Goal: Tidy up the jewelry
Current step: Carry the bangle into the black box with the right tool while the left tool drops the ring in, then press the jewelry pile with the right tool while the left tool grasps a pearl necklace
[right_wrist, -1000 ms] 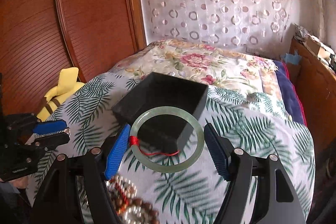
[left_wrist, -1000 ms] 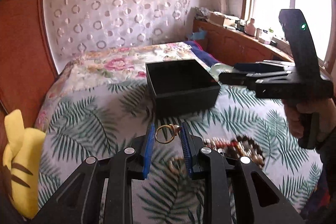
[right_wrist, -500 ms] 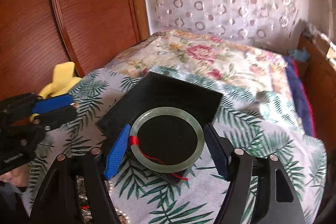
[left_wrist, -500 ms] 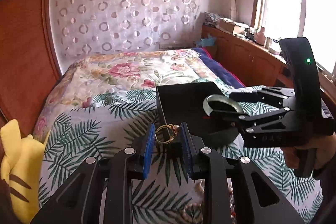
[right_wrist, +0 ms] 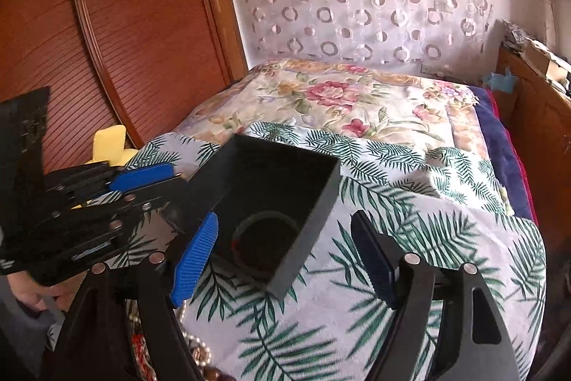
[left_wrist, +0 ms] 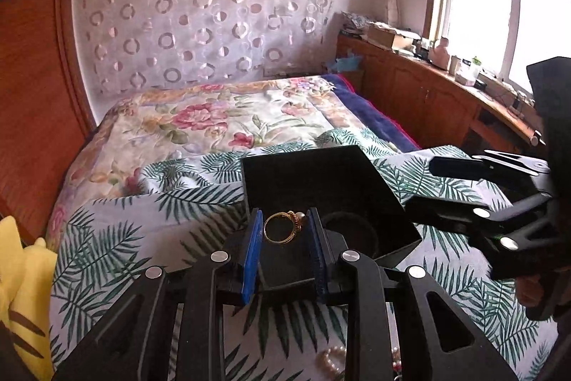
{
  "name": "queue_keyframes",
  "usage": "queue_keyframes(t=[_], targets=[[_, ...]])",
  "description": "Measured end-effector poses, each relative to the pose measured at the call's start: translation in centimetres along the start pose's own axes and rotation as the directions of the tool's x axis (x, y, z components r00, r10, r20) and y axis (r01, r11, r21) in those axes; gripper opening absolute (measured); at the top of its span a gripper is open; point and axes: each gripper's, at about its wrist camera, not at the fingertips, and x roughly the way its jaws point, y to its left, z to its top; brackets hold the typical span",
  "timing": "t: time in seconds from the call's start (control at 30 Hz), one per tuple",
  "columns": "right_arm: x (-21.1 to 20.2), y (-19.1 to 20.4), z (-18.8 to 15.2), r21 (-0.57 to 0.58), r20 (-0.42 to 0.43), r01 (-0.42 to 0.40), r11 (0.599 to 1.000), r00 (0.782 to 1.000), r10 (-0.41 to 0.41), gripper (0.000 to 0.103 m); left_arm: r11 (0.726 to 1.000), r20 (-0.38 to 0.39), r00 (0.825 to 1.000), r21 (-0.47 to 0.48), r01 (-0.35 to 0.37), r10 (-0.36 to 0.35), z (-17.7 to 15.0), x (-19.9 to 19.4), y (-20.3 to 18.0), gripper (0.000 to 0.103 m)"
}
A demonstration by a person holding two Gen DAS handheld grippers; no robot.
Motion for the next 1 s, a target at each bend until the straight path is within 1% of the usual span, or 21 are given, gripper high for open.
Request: queue_keyframes(t=[0.07,0.1,0.17,0.2,0.23,0.3,0.37,0.43,0.47,0.5,0.53,0.57,0.63,0.73,0.77,0.9,0.93,1.0], targets=[[-0.8,-0.1,-0.7,0.003,0.009,-0.003,1.000,1.000,0.003,0.079,1.000,0.002,1.000,0.005,-0.001,0.001,0.0,0.1,-0.2,0.031],[-1.2,-0.1,-1.0,0.000,0.012,-0.001,1.000,1.000,0.001,0.079,1.000,0.009,1.000,0.008,0.003,-0.003,0.0,-0.1,-0.3,0.032],[-1.8,0.1,-1.6,-0.009,0.021,0.006,1.000,1.000,-0.005,0.079,1.000,0.017,1.000,0.019,0.003,-0.003,-0.1,-0.4,-0.5,0.039],[-2.2,0.2,-2.0,-0.011,0.026,0.006,1.000,1.000,-0.006,0.079,1.000,0.022,1.000,0.024,0.006,-0.006,-0.1,-0.6,-0.6,0.047],[-2.5,0.3,-2.3,-0.011,0.029,0.004,1.000,1.000,-0.004,0.079,1.000,0.030,1.000,0.027,0.007,-0.008,-0.2,-0.9,-0.6,0.051],[-3.3,0.4,-2.9,-0.010,0.037,0.004,1.000,0.999,-0.004,0.079,1.000,0.036,0.999,0.031,0.005,-0.006,-0.1,-1.3,-0.7,0.052],[-4.3,0.8,-3.7,-0.014,0.049,0.007,1.000,0.999,-0.007,0.079,0.999,0.033,0.999,0.037,-0.002,0.001,-0.4,-1.8,-0.7,0.057],[-5.2,1.3,-4.7,-0.015,0.058,0.007,1.000,0.998,-0.006,0.079,0.999,0.042,0.999,0.038,-0.001,-0.001,-1.1,-2.8,-0.7,0.070],[-5.6,1.5,-5.3,-0.017,0.061,0.005,1.000,0.998,-0.004,0.079,0.999,0.046,0.999,0.039,0.005,-0.007,-1.5,-3.2,-0.7,0.072],[-5.9,1.7,-5.9,-0.019,0.061,0.004,1.000,0.998,-0.003,0.079,0.999,0.050,0.999,0.042,0.006,-0.008,-1.9,-3.4,-0.7,0.080],[-6.2,1.9,-6.5,-0.020,0.058,0.002,1.000,0.998,-0.001,0.079,0.999,0.055,0.998,0.043,0.002,-0.004,-2.5,-3.8,-0.7,0.085],[-6.3,2.0,-6.8,-0.022,0.054,0.000,1.000,0.999,0.001,0.079,0.999,0.056,0.998,0.040,-0.002,-0.001,-3.3,-4.1,-0.6,0.085],[-6.4,2.6,-7.8,-0.034,0.048,0.000,0.999,0.999,0.002,0.071,0.999,0.049,0.999,0.031,0.012,-0.013,-4.6,-4.4,-0.6,0.087],[-6.3,3.6,-9.1,-0.053,0.033,0.018,0.998,0.999,-0.017,0.064,1.000,0.038,0.999,0.022,0.015,-0.016,-6.4,-4.8,-0.3,0.090],[-6.2,3.8,-9.5,-0.053,0.022,0.006,0.999,1.000,-0.005,0.061,1.000,0.031,0.999,0.018,0.013,-0.013,-7.1,-5.0,-0.2,0.090],[-5.7,4.8,-10.7,-0.075,-0.013,-0.011,0.997,1.000,0.010,0.052,1.000,0.005,1.000,0.004,0.021,-0.021,-9.1,-6.0,0.1,0.091],[-5.6,4.9,-11.0,-0.078,-0.020,-0.016,0.997,1.000,0.014,0.051,1.000,0.002,1.000,0.001,0.022,-0.022,-9.5,-6.4,0.3,0.091],[-5.4,5.4,-11.4,-0.085,-0.031,-0.030,0.996,0.999,0.027,0.045,1.000,-0.001,1.000,-0.005,0.017,-0.017,-10.0,-7.1,0.4,0.091]])
